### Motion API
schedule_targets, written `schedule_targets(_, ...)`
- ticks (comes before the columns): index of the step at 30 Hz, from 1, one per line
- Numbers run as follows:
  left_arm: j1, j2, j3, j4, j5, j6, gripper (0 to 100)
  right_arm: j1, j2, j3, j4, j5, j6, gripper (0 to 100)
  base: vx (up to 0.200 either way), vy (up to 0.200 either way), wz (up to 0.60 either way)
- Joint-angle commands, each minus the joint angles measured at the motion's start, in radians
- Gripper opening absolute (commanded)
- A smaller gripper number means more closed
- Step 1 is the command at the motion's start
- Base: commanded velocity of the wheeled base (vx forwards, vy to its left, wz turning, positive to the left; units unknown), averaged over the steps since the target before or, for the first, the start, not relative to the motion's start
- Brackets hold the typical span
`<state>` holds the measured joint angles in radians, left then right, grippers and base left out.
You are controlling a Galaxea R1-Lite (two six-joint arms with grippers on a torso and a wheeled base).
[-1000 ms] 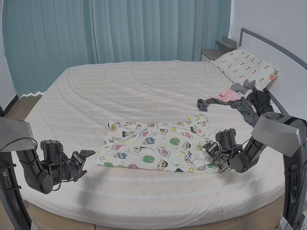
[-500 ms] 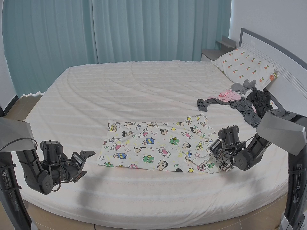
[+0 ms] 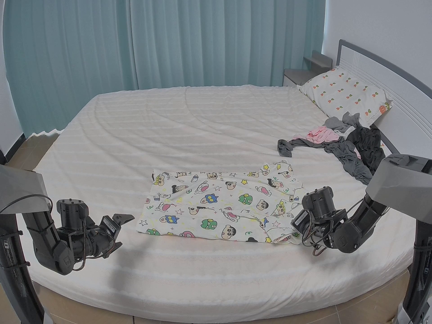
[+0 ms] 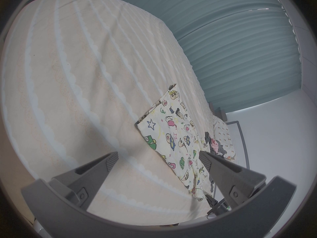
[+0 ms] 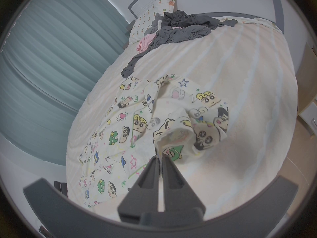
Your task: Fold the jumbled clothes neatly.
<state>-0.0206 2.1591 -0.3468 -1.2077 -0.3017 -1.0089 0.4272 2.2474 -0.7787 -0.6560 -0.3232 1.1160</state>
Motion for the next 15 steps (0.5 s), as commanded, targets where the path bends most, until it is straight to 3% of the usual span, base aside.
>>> schedule_targets(1, 0.001, 0.002, 0.003, 0.000, 0.000, 0.004, 100, 0.015, 0.038, 0.003, -0.007, -0.016, 0.001, 0, 0.000, 0.000, 0.00)
schedule_targets(4, 0.001, 0.002, 0.003, 0.000, 0.000, 0.004, 100, 0.016, 0.040, 0.009, -0.010, -0.016, 0.002, 0, 0.000, 0.000, 0.00)
schedule_targets(5, 0.001, 0.002, 0.003, -0.001, 0.000, 0.004, 100, 0.019, 0.038, 0.010, -0.010, -0.016, 0.002, 100, 0.000, 0.000, 0.00)
schedule_targets(15, 0.001, 0.004, 0.003, 0.000, 0.001, 0.006, 100, 0.065, -0.141, 0.085, -0.004, -0.016, -0.061, 100, 0.000, 0.000, 0.00)
